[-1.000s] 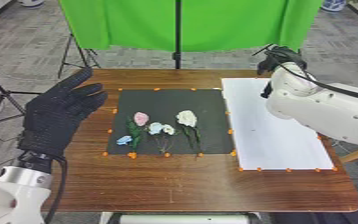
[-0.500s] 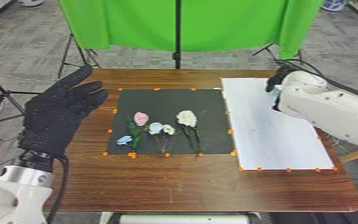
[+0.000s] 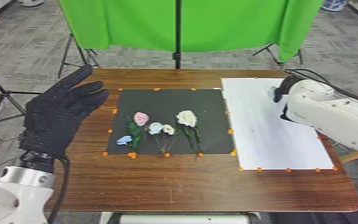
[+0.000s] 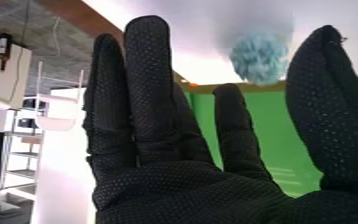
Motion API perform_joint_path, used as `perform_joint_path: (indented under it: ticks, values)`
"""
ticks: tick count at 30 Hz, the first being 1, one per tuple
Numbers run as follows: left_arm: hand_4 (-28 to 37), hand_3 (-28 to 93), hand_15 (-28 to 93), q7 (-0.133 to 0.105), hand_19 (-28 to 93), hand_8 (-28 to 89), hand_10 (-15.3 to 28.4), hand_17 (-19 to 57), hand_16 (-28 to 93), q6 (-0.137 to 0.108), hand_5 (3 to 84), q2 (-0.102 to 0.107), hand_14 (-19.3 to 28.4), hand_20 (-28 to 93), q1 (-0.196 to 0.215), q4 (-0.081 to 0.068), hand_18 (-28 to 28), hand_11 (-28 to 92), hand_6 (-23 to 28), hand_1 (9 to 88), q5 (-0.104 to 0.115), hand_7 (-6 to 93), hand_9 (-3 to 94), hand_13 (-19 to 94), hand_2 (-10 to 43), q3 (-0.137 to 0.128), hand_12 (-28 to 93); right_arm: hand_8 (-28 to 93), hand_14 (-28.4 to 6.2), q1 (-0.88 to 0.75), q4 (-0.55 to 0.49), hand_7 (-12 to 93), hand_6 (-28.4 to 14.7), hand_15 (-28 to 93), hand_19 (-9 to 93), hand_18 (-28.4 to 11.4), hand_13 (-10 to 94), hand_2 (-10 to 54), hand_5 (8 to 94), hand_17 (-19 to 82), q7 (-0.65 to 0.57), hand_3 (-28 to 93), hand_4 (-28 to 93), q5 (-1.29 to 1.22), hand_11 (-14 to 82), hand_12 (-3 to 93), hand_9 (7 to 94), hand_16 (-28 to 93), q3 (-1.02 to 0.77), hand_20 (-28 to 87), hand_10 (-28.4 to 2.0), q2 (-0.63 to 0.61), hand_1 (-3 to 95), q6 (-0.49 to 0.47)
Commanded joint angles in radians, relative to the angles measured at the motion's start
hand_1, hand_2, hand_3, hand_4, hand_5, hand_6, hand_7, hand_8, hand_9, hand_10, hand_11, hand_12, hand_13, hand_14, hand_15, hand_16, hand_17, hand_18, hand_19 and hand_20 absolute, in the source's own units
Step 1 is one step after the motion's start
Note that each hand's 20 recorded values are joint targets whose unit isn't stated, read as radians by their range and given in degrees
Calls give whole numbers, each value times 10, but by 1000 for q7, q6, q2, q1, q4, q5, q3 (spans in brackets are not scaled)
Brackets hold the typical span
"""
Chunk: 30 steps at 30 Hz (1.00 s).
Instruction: Arrange flowers
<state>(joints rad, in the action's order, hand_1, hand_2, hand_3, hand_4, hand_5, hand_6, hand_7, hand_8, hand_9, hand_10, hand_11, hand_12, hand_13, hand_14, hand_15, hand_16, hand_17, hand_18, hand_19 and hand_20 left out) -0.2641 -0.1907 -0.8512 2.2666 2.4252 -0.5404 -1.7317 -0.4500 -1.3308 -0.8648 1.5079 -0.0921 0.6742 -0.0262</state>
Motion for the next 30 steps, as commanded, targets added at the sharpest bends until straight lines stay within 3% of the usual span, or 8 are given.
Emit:
perform_joint_path:
  ticks: [1, 8, 10, 16, 19, 25, 30]
  values:
    - [-217, 771, 517, 29, 560, -100, 218, -84, -86, 18, 375, -14, 284, 287, -11, -12, 258, 300, 98, 246, 0, 157, 342, 241, 73, 7, 122, -131, -105, -10, -8, 159, 34, 636, 884, -184, 577, -95, 269, 311, -3, 825, -282, 42, 62, 122, 362, 65, 21, -118, -162, 6, 306, 45]
    - [-216, 771, 517, 38, 560, -100, 218, -84, -86, 34, 375, -17, 284, 287, -17, -17, 258, 300, 98, 245, -3, 158, 342, 241, 73, 9, 122, -126, -103, -16, -28, 151, 23, 638, 882, -184, 581, -95, 218, 316, -6, 818, -283, 43, 59, 122, 358, 67, 39, -115, -164, 7, 307, 86]
    - [-217, 771, 518, 42, 559, -100, 218, -84, -86, 28, 375, -17, 284, 287, -20, -18, 258, 301, 98, 245, 0, 158, 342, 241, 73, 11, 122, -124, -102, -18, -35, 149, 22, 639, 881, -184, 584, -95, 214, 321, 0, 817, -283, 46, 60, 123, 361, 67, 44, -114, -161, 8, 307, 92]
    - [-216, 771, 518, 41, 559, -100, 219, -84, -86, 37, 377, -19, 284, 286, -15, -17, 258, 302, 100, 245, -6, 156, 342, 241, 73, 7, 122, -140, -95, -27, -33, 179, 49, 628, 881, -187, 601, -95, 265, 321, 53, 814, -283, 59, 80, 122, 402, 68, 38, -105, -140, 25, 317, 48]
    - [-216, 771, 517, 43, 559, -99, 219, -84, -86, 36, 378, -19, 284, 286, -23, -19, 258, 303, 100, 245, -4, 157, 342, 241, 73, 12, 122, -147, -84, -3, -33, 175, 51, 597, 870, -178, 633, -95, 355, 315, 69, 807, -282, 83, 97, 117, 474, 78, 90, -85, -109, 29, 346, 74]
    - [-216, 771, 517, 20, 559, -99, 220, -85, -87, 25, 379, -12, 284, 287, -4, -12, 258, 304, 101, 244, -1, 156, 342, 241, 74, 7, 122, -142, -32, 50, -13, 189, 64, 555, 878, -145, 755, -95, 622, 358, 69, 774, -282, 154, 153, 131, 725, 134, 226, -34, -71, 51, 436, 260]
    - [-216, 771, 518, 13, 559, -99, 219, -84, -86, 23, 380, -13, 284, 286, -6, -14, 258, 302, 101, 244, 1, 155, 342, 241, 74, 12, 121, -33, -9, 73, -10, 214, 57, 553, 885, -130, 823, -95, 779, 387, 65, 661, -283, 180, 81, 258, 878, 174, 290, -9, -43, 60, 519, 367]
